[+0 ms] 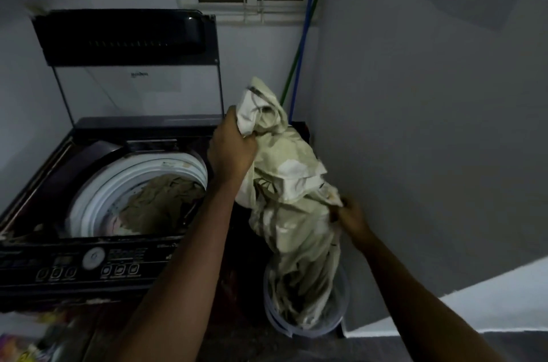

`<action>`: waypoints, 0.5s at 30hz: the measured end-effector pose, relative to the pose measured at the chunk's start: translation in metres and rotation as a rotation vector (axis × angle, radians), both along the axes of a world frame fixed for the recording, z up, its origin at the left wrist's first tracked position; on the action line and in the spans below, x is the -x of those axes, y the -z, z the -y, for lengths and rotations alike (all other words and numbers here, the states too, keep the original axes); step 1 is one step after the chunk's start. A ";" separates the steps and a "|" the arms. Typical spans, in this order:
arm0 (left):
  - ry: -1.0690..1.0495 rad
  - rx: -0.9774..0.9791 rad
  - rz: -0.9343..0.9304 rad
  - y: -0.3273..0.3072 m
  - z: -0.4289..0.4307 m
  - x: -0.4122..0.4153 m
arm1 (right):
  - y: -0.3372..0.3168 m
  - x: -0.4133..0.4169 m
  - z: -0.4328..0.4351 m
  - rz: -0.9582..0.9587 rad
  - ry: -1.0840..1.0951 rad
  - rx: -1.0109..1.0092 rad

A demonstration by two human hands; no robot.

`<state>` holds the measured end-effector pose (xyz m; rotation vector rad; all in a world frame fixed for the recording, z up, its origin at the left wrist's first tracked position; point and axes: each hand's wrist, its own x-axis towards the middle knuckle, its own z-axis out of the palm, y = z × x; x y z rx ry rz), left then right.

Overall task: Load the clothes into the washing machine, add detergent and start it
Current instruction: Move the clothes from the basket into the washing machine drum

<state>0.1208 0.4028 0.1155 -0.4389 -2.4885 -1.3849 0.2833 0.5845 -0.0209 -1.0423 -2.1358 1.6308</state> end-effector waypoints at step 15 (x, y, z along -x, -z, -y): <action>0.429 -0.199 0.330 0.069 -0.021 -0.037 | -0.152 0.067 0.032 -0.197 -0.307 0.187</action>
